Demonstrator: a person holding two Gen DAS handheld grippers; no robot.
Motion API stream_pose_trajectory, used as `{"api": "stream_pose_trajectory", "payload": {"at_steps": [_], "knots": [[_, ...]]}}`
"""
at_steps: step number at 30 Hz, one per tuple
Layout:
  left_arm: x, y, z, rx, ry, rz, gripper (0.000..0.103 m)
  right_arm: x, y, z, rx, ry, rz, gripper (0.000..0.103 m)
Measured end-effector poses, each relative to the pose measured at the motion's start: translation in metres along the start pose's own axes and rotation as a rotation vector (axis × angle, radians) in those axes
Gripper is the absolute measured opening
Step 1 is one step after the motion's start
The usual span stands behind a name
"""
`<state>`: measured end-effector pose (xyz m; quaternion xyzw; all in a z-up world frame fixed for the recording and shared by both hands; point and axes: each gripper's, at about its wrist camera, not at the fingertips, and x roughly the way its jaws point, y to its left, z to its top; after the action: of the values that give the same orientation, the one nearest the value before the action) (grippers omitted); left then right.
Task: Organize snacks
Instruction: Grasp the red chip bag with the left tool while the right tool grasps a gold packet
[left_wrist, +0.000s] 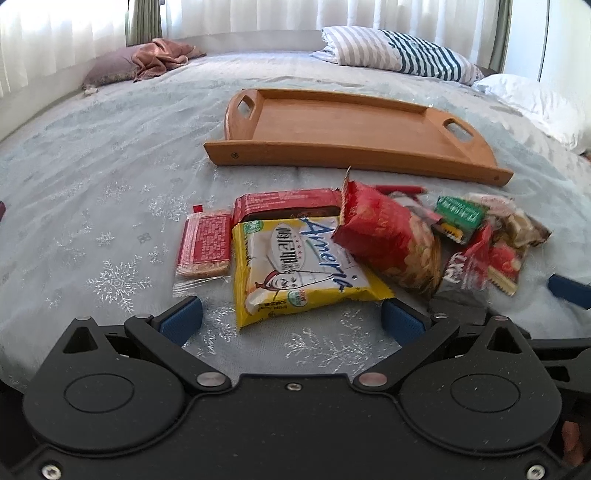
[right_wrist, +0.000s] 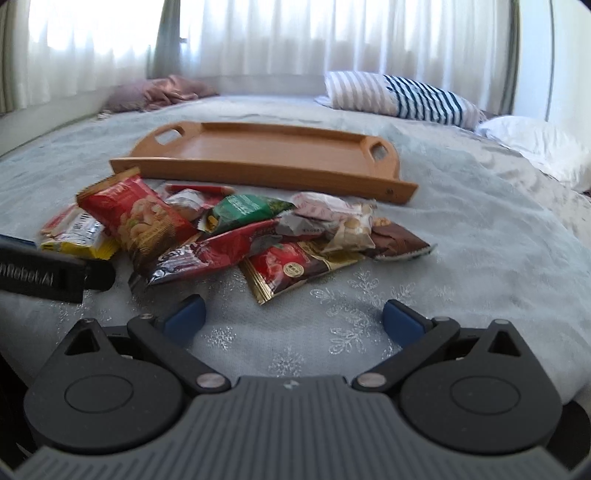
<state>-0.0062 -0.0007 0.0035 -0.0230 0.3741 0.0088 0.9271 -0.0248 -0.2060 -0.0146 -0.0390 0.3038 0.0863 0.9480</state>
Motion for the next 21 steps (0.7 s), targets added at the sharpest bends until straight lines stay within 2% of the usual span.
{"api": "stream_pose_trajectory", "payload": {"at_steps": [2, 5, 8, 11, 14, 16, 21], "knots": [[-0.008, 0.002, 0.001, -0.01, -0.017, -0.032, 0.101, -0.003, -0.008, 0.006, 0.027, 0.014, 0.028, 0.103], [-0.023, 0.003, 0.002, -0.02, -0.058, -0.071, 0.101, -0.014, -0.017, 0.009, 0.073, -0.019, 0.048, 0.103], [-0.039, -0.001, 0.006, 0.008, -0.114, -0.061, 0.101, -0.023, -0.022, 0.012, 0.067, -0.057, 0.036, 0.102], [-0.048, -0.008, 0.011, 0.042, -0.166, -0.041, 0.1, -0.027, -0.023, 0.015, 0.034, -0.093, -0.011, 0.093], [-0.046, -0.016, 0.016, 0.056, -0.174, -0.041, 0.087, -0.024, -0.025, 0.017, 0.036, -0.086, -0.018, 0.08], [-0.042, -0.02, 0.019, 0.056, -0.162, -0.06, 0.069, -0.021, -0.026, 0.017, 0.054, -0.068, -0.004, 0.068], [-0.03, -0.028, 0.026, 0.043, -0.146, -0.089, 0.054, -0.016, -0.02, 0.019, 0.046, -0.072, 0.008, 0.055]]}}
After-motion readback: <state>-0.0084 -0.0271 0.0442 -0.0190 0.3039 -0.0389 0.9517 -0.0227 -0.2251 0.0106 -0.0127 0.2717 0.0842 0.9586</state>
